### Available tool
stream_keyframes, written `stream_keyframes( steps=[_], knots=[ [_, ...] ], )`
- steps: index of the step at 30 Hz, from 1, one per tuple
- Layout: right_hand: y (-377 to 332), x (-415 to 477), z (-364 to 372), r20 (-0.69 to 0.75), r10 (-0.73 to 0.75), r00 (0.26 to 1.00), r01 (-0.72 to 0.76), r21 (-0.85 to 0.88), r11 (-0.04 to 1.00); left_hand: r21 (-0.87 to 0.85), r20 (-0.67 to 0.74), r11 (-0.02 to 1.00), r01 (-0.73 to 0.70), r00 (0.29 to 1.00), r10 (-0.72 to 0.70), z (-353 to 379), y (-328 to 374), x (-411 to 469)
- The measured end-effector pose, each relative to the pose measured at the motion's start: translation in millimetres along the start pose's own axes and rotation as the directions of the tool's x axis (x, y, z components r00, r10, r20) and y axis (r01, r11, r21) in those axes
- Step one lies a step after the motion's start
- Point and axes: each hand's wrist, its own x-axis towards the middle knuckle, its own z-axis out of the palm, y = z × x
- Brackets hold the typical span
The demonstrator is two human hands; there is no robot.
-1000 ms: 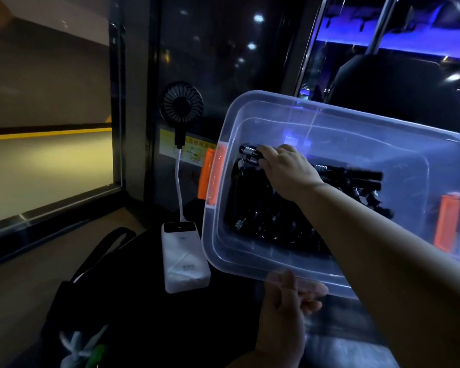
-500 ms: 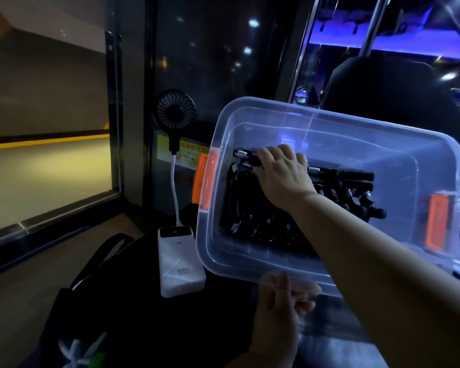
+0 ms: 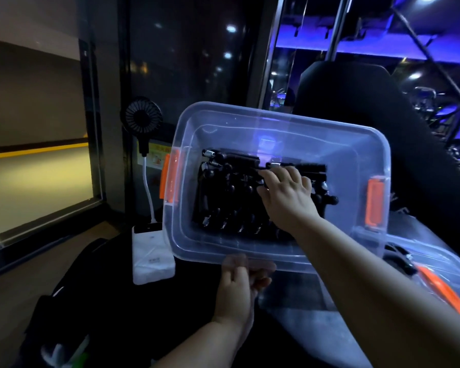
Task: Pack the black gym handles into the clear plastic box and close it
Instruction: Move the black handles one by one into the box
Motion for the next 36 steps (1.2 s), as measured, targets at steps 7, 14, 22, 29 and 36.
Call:
stream_keyframes(
  steps=[7, 14, 22, 29, 36],
  knots=[
    [45, -49, -15, -0.034, 0.056, 0.998, -0.056, -0.01, 0.998, 0.079, 0.012, 0.996, -0.041, 0.999, 0.04, 4, 5, -10],
    [89, -88, -32, -0.029, 0.095, 0.995, -0.095, 0.006, 0.995, 0.023, -0.004, 0.998, -0.063, 0.998, 0.063, 10, 5, -13],
    [123, -117, -44, -0.133, -0.001, 0.991, 0.008, 0.047, 0.999, 0.029, -0.007, 0.998, -0.059, 0.998, 0.06, 12, 1, -13],
    [165, -145, -37, -0.252, 0.299, 0.92, -0.22, 0.299, 0.928, 0.049, 0.003, 0.996, -0.075, 0.997, 0.075, 13, 0, -13],
    [208, -152, -5, 0.288, 0.579, 0.763, -0.612, 0.033, 0.79, 0.061, 0.008, 0.995, -0.078, 0.997, 0.078, 14, 0, -13]
  ],
)
